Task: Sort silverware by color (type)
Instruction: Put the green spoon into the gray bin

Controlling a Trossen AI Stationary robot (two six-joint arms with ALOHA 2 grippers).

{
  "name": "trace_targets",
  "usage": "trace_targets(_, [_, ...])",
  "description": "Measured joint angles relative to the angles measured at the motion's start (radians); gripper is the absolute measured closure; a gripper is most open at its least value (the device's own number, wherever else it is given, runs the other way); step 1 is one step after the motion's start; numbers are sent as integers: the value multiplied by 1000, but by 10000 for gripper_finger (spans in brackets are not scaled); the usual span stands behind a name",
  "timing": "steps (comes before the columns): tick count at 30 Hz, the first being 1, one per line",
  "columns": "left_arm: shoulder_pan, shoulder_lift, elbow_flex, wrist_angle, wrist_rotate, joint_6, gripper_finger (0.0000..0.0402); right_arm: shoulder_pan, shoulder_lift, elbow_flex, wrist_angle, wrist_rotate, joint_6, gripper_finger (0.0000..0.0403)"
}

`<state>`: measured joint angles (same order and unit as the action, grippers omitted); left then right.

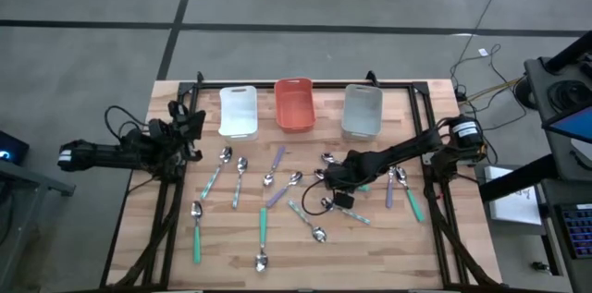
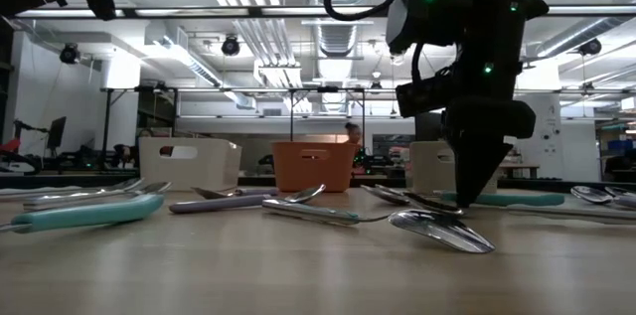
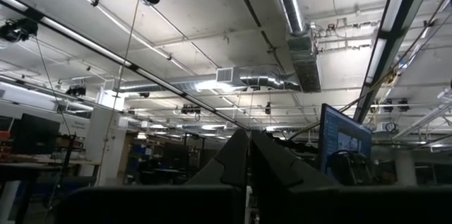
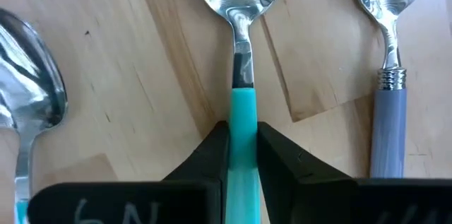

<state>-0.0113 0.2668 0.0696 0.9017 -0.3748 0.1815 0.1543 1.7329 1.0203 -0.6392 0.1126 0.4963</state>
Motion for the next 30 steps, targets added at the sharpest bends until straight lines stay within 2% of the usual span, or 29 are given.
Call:
trace_targets(5, [0, 0, 0, -7, 0, -8, 402, 0, -14, 64, -56, 5, 28, 363])
trace_targets(11, [0, 0, 0, -28, 0, -12, 402, -26, -37, 207, -122, 11, 58, 363])
trace_targets(22, [0, 0, 0, -29, 0, -70, 402, -159, -40, 497, -179, 11, 148, 363])
trace_targets(30, [0, 0, 0, -28, 0, -94, 402, -285, -40, 584, -147, 14, 204, 363])
